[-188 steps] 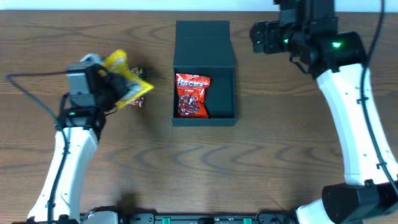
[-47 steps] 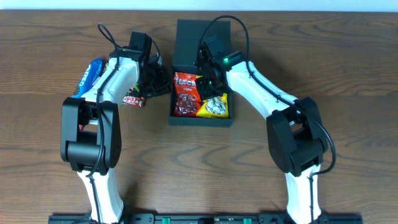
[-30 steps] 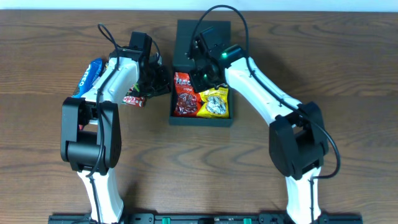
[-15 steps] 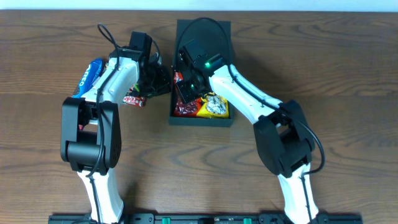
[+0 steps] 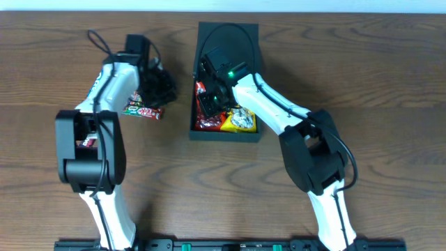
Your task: Pack container
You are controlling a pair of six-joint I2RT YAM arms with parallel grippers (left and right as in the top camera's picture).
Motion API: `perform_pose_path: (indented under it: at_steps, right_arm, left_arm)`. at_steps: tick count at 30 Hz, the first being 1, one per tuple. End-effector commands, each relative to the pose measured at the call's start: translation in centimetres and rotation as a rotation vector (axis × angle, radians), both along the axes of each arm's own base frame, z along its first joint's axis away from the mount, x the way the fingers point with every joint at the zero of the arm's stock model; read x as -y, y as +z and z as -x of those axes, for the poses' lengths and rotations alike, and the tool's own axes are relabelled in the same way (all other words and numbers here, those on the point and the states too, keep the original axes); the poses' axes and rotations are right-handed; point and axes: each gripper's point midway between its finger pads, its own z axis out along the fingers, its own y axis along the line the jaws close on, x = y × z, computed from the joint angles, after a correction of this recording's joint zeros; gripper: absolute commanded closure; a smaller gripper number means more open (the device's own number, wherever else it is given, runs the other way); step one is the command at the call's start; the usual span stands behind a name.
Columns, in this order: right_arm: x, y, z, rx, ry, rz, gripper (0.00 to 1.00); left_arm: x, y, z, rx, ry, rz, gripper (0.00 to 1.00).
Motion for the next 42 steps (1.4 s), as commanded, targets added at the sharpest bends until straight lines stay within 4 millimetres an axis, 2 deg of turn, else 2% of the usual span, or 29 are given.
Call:
perform_pose_path:
  at_steps: [1,5,8,11,14,16,19,22,23,24,27,29,31,32,34,36,39,42]
  right_arm:
    - [0.4,-3.4,1.0,-0.073,-0.012,0.041,0.98]
    - [0.5,-3.9,1.3,-0.088,-0.011,0.048,0.98]
    - [0.0,-2.1,0.8,-0.067,-0.009,0.008,0.99]
    - [-0.5,2.6,-0.5,0.02,0.004,-0.051,0.98]
    - [-0.5,8.8,-1.8,0.15,0.023,-0.116,0.99]
    - [0.3,12.7,-2.5,0.23,0.01,-0.154,0.99]
    - [1.7,17.1,-3.0,0.313,-0.009,-0.194,0.99]
    - [3.1,20.2,-3.1,0.369,-0.03,-0.219,0.99]
    - [3.5,21.1,-3.1,0.387,-0.034,-0.226,0.94]
    - [3.9,21.7,-3.1,0.398,-0.04,-0.23,0.81]
    - [4.7,23.0,-3.1,0.42,-0.054,-0.239,0.54]
    - [5.0,23.2,-3.2,0.422,-0.06,-0.238,0.46]
    - [5.1,23.1,-3.1,0.418,-0.06,-0.235,0.43]
    - [5.1,23.1,-3.1,0.419,-0.056,-0.234,0.43]
    - [5.1,23.1,-3.1,0.429,-0.041,-0.227,0.42]
    - [5.5,23.0,-3.3,0.433,-0.047,-0.214,0.43]
    - [6.7,22.9,-3.7,0.419,-0.069,-0.216,0.45]
    - [8.0,23.4,-4.0,0.401,-0.087,-0.249,0.48]
  left_arm:
    - [-0.7,0.2,0.1,-0.008,0.028,0.005,0.94]
    - [-0.8,0.2,0.0,-0.005,0.028,0.007,0.94]
    - [-0.8,0.2,-0.1,0.0,0.028,0.006,0.94]
    - [-1.1,0.2,-0.3,0.008,0.035,0.002,0.94]
    - [-1.9,0.2,-0.9,0.033,0.042,-0.025,0.94]
    - [-2.9,0.0,-1.5,0.058,0.057,-0.077,0.94]
    - [-4.9,-0.4,-2.5,0.109,0.053,-0.201,0.94]
    - [-6.5,-0.6,-3.0,0.13,0.058,-0.302,0.94]
    - [-6.8,-0.6,-3.0,0.129,0.063,-0.322,0.94]
    - [-7.2,-0.7,-3.0,0.129,0.068,-0.345,0.94]
    - [-8.0,-0.7,-3.2,0.149,0.032,-0.398,0.93]
    - [-7.9,-0.6,-3.3,0.161,-0.004,-0.407,0.8]
    - [-7.4,-0.7,-3.2,0.169,-0.045,-0.414,0.55]
    - [-7.0,-0.7,-3.2,0.172,-0.063,-0.422,0.48]
    - [-6.4,-0.7,-3.1,0.173,-0.083,-0.46,0.48]
    - [-6.1,-0.7,-3.0,0.176,-0.104,-0.552,0.41]
    - [-5.9,0.0,-3.1,0.201,-0.149,-0.753,0.34]
    - [-5.4,0.7,-3.2,0.225,-0.192,-0.863,0.32]
